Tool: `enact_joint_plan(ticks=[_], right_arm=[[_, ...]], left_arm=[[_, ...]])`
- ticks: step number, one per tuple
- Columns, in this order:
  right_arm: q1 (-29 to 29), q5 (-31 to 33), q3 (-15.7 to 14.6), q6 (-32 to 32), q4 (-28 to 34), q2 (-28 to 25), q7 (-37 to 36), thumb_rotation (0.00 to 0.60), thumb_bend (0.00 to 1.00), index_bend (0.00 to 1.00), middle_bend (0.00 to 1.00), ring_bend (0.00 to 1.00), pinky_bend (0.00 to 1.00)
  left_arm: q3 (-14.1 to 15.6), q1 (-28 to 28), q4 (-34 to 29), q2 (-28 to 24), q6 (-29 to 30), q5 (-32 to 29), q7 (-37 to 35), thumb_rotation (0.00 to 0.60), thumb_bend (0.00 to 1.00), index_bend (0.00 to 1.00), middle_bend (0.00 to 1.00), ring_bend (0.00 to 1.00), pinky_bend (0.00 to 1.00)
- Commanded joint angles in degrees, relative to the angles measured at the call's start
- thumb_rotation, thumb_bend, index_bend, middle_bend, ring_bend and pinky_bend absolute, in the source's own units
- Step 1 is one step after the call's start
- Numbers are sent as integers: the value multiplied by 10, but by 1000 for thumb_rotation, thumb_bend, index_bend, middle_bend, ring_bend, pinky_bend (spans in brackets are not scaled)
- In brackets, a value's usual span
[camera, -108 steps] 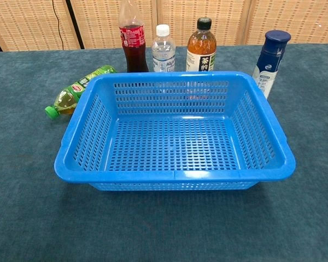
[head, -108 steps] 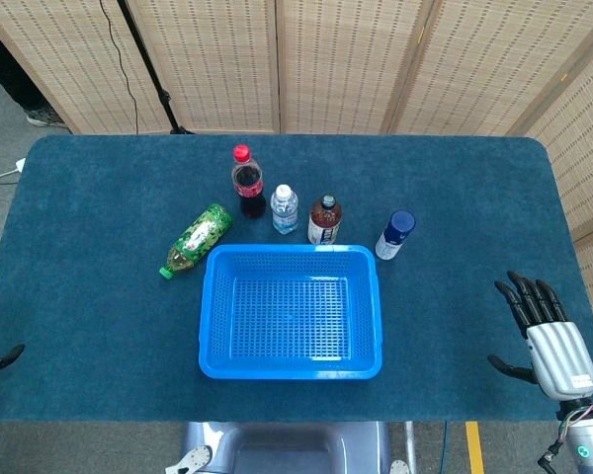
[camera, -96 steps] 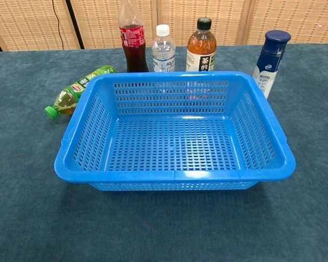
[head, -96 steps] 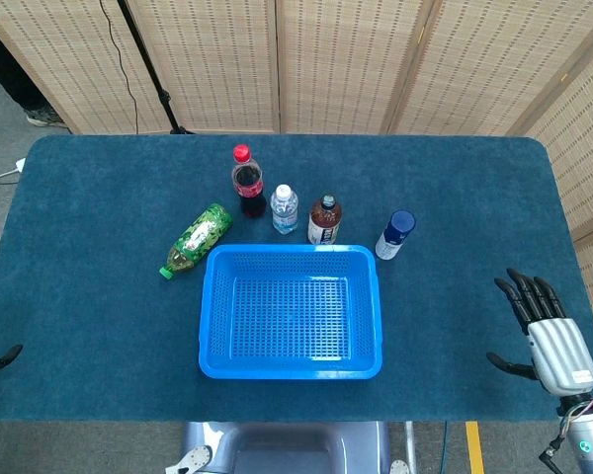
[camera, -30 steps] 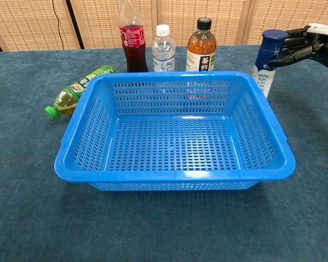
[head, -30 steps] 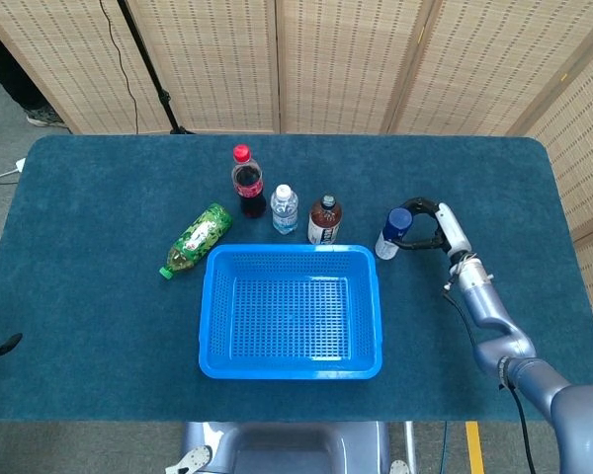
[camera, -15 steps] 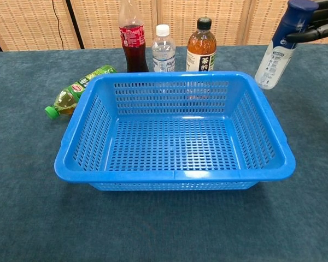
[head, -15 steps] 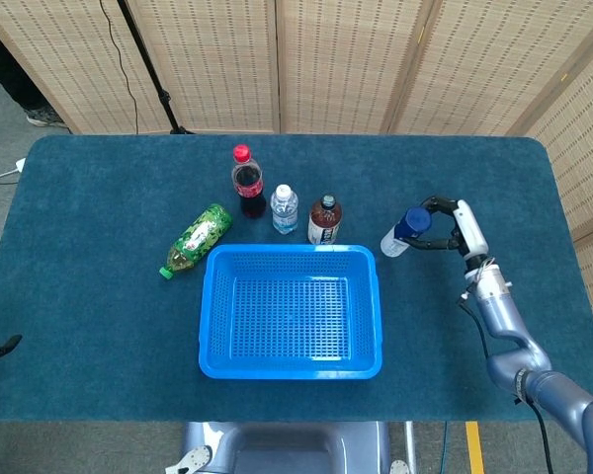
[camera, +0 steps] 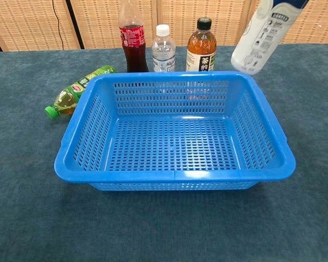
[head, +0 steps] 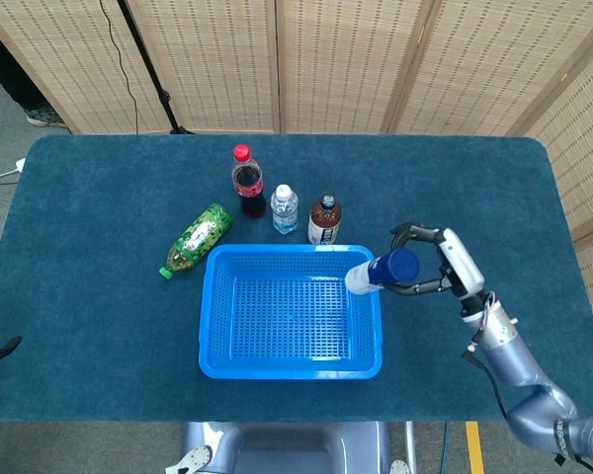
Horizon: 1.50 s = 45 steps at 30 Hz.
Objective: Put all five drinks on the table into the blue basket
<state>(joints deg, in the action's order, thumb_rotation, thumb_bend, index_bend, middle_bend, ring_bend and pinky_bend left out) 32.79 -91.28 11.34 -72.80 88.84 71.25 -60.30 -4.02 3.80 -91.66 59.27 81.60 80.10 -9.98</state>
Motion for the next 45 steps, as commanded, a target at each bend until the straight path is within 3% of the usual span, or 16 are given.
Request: enact_joint_plan(ticks=[1,11,19,21,24,26,30,33,38,41,45], right_arm=[[3,-35,-28,7,41,-7,60,600,110,674,664,526,275],[-3,-60,-92,28,-9,47,106,600,112,674,664,518,274],[-14,-77,-117,8,-75,79,118,600,112,660,613,447,227],[-14,-98,-127,-4,-98,82,121,600,96,591,481,342,159],[-13,-116,-140,-12,-121,79,131,600,4,234,88,49,8],[-16,-117,-144,-18,-122,74,135,600,0,78,6,0,0],[-23,-107,-146,-29,-111,57,129,600,0,0,0,0,0],[-30,-98,-139,-49,-94,36,126,600,0,0,0,0,0],[-32,-51,-94,-74,-67,-1,106,600,0,0,0,0,0],[-13,-11,-66,-39,-61,-20,81,600,0,0,0,0,0],[37,54,-31,69,-78,-31,67,600,0,0,0,0,0]], left_arm=[[0,-1,1,-1,1,1,-3,600,146,0,0,0,0],[2,-4,9,-5,3,5,-27,600,147,0,0,0,0],[4,-4,5,-5,4,9,-24,600,146,0,0,0,0],[4,-4,4,-4,6,10,-22,600,147,0,0,0,0],[5,-5,3,-4,6,10,-22,600,146,0,0,0,0],[5,-5,3,-4,5,10,-22,600,146,0,0,0,0],[6,-4,3,-4,6,12,-22,600,147,0,0,0,0],[6,-6,2,-4,8,14,-23,600,147,0,0,0,0],[7,-7,2,-5,12,16,-27,600,147,0,0,0,0],[7,-7,2,-5,13,19,-27,600,147,0,0,0,0],[8,-9,0,-7,17,24,-34,600,146,0,0,0,0]])
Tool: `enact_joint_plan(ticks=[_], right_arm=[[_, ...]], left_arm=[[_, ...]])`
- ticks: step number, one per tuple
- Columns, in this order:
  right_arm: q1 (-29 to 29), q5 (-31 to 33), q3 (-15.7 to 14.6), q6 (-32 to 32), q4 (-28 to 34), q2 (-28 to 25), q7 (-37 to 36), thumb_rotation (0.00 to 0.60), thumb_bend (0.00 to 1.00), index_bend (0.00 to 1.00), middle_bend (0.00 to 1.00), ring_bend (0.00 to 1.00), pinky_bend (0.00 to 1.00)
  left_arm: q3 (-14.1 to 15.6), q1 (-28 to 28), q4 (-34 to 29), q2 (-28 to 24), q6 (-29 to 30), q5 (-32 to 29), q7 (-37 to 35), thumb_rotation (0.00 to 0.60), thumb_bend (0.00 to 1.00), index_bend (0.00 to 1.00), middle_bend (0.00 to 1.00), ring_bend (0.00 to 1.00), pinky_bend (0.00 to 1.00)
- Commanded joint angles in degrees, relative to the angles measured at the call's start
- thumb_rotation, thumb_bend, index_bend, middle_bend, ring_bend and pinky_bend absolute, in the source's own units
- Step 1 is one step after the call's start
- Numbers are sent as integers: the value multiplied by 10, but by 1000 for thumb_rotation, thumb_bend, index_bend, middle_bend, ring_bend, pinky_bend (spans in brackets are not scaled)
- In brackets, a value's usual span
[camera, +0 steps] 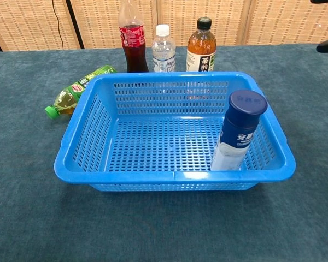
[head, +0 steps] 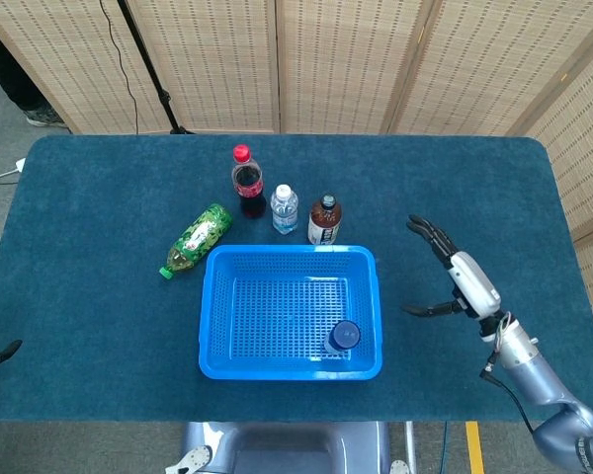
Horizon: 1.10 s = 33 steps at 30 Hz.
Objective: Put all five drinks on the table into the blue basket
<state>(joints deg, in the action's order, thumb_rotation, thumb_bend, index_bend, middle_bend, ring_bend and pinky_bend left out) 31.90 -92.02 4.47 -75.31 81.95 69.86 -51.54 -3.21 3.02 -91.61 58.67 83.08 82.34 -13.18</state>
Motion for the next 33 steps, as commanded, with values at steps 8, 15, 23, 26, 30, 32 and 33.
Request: enact_joint_plan(ticks=[8,15,23,26,30,32,33], right_arm=[[111,146,76,222,-51,33,19,600,0,0,0,0,0],[151,211,111,270,-113,122,71,600,0,0,0,0,0],[186,249,139,307,-169,192,101,600,0,0,0,0,0],[196,259,147,311,-193,215,116,600,0,0,0,0,0],[207,268,158,317,-229,244,130,600,0,0,0,0,0],[211,267,158,321,-238,253,133,600,0,0,0,0,0],[212,267,159,322,-242,257,134,600,0,0,0,0,0]], left_arm=[[-3,-1,-3,0,1,-6,3,600,147,0,0,0,0],[-9,2,-3,3,-6,-23,16,600,146,0,0,0,0],[-13,10,-3,4,-25,-39,28,600,147,0,0,0,0],[-13,11,-4,4,-27,-40,29,600,147,0,0,0,0],[-16,14,-1,5,-36,-50,31,600,147,0,0,0,0],[-18,16,0,5,-40,-57,32,600,146,0,0,0,0],[-19,16,1,5,-42,-60,32,600,146,0,0,0,0]])
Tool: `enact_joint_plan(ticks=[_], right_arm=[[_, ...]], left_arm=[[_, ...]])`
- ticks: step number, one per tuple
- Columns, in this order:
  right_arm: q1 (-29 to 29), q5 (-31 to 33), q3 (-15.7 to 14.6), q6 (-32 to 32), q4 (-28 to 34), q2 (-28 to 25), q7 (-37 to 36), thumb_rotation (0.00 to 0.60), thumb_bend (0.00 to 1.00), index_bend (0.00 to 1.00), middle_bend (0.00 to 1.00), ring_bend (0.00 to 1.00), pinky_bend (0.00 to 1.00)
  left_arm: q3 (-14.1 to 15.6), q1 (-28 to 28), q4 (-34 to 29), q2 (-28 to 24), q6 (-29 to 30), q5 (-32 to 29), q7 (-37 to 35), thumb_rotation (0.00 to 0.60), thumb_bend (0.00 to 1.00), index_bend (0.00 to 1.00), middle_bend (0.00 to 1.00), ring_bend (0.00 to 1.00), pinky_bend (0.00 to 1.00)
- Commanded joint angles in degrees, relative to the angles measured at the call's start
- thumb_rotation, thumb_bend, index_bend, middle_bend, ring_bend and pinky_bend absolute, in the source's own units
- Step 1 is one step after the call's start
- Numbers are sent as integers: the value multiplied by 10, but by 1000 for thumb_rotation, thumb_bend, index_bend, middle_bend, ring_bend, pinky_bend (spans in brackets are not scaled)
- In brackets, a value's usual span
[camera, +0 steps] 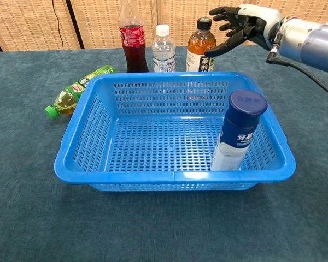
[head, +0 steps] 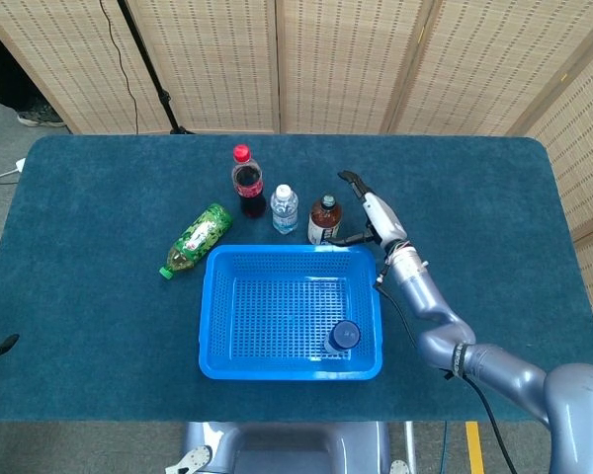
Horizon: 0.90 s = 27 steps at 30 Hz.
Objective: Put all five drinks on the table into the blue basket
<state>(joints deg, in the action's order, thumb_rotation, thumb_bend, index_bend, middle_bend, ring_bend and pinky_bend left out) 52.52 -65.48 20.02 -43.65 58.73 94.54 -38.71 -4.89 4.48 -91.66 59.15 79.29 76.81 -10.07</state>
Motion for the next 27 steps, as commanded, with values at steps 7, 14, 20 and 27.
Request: enact_joint_plan(ticks=[7,14,20,27], right_arm=[[22,3,19,1,-73,63,6,600,0,0,0,0,0],[33,-11,25,-38,-139,117,21,600,0,338,302,221,107],[35,-15,26,-23,-143,123,13,600,0,601,608,507,329],[18,-39,28,-74,-117,106,9,600,112,666,676,575,473]], left_arm=[[-6,7,5,0,-14,-13,-2,600,146,0,0,0,0],[-8,9,5,0,-20,-18,-2,600,146,0,0,0,0],[-9,8,5,0,-19,-19,-4,600,146,0,0,0,0],[-7,8,5,-1,-18,-14,-4,600,146,0,0,0,0]])
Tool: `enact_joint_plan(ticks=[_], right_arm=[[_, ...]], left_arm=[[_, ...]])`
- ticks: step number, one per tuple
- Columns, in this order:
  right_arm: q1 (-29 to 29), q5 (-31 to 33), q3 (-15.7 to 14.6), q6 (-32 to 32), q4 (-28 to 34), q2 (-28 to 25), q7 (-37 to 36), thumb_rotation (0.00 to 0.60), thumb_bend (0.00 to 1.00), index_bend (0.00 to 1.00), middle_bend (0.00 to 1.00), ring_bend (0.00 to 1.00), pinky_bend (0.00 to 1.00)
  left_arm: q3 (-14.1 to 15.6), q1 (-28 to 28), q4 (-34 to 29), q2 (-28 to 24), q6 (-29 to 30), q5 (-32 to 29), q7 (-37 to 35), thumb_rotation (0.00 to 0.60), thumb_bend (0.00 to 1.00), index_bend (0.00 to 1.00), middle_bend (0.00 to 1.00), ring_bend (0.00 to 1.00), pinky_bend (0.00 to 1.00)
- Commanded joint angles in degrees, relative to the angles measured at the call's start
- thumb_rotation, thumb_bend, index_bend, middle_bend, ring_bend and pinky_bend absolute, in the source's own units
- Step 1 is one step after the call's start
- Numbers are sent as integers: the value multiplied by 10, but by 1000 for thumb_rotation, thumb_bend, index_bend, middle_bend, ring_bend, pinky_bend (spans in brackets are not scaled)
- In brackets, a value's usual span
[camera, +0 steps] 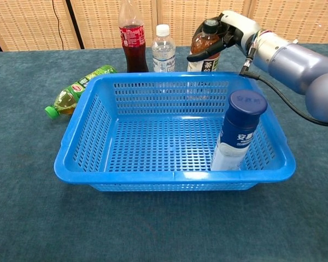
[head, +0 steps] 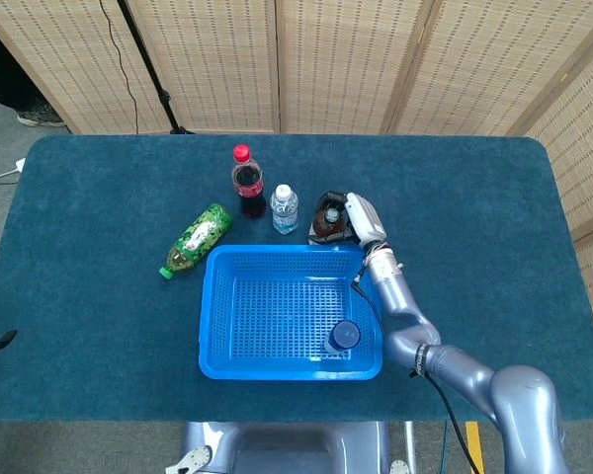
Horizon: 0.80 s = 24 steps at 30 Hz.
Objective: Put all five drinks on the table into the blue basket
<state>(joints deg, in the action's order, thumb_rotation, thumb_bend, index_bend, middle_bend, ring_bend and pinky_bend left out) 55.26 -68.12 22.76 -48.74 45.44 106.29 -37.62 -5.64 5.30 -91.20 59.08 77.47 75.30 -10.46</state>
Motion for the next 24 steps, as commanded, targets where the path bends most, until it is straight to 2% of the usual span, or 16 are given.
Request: enact_joint_plan(ticks=[1,4,9,11,17,19,24], right_arm=[[-14,-16,3,-33,28,-20,-3,600,117,666,677,576,483],[-29,-28,9,-66,75,-51,-5,600,132,664,677,577,508],[-65,-40,19,-105,204,-132,9,600,140,664,677,577,513],[-88,-44,24,-136,284,-177,45,600,149,664,677,577,513],[-124,-27,27,-140,436,-254,84,600,152,664,678,577,513],[-139,-30,14,-125,501,-287,84,600,153,664,678,577,513],[-147,-37,-28,-106,514,-283,109,600,153,665,679,577,518]], left_arm=[[1,0,0,0,0,2,0,600,146,0,0,0,0],[2,0,0,-1,1,6,-2,600,147,0,0,0,0],[3,-1,0,-2,3,10,-7,600,147,0,0,0,0],[3,-2,0,-1,7,10,-4,600,147,0,0,0,0],[5,-5,-2,-1,15,18,-6,600,146,0,0,0,0],[6,-7,-4,-2,19,22,-6,600,147,0,0,0,0],[9,-7,-4,-2,19,28,-6,600,147,0,0,0,0]])
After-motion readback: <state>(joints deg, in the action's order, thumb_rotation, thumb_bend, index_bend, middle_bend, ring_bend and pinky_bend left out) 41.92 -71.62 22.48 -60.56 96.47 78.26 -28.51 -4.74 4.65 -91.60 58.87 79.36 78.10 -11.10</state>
